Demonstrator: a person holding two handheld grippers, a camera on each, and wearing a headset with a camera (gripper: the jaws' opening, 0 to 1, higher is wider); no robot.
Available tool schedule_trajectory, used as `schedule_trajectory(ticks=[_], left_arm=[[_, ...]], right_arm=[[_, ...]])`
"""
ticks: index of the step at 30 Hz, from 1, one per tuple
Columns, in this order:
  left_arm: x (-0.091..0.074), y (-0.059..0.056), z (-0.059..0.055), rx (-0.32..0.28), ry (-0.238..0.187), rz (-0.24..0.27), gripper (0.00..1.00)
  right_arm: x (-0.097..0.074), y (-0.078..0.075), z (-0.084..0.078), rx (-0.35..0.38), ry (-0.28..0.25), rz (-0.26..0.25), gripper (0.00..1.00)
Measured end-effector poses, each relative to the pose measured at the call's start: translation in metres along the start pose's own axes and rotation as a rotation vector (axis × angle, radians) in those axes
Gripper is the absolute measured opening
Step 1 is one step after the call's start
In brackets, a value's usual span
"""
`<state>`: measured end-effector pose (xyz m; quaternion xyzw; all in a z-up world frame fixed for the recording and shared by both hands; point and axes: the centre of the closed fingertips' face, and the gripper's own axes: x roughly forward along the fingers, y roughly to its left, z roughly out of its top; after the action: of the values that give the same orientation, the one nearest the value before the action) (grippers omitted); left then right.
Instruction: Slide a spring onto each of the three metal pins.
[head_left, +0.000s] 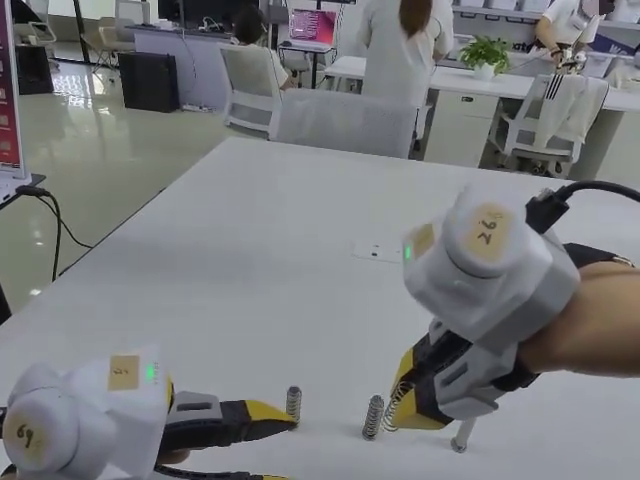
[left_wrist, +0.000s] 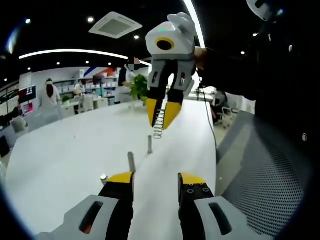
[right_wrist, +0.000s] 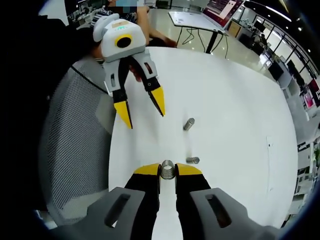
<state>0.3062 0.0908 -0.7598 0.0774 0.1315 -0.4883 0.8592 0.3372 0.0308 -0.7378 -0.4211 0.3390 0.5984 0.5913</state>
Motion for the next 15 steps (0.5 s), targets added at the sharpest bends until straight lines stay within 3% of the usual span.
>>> schedule_trajectory(ticks=[12, 15], left_arm=[[-0.003, 0.002, -0.005, -0.03, -0.009, 0.021, 0.35], [-0.004, 0.002, -0.006, -0.04, -0.013, 0.025, 0.36]], right_arm=[[-0.009, -0.02, -0.026, 0.073, 0.01, -0.044, 0.08], [-0.012, -0.028, -0.037, 0.087, 0.034, -0.069, 0.08]])
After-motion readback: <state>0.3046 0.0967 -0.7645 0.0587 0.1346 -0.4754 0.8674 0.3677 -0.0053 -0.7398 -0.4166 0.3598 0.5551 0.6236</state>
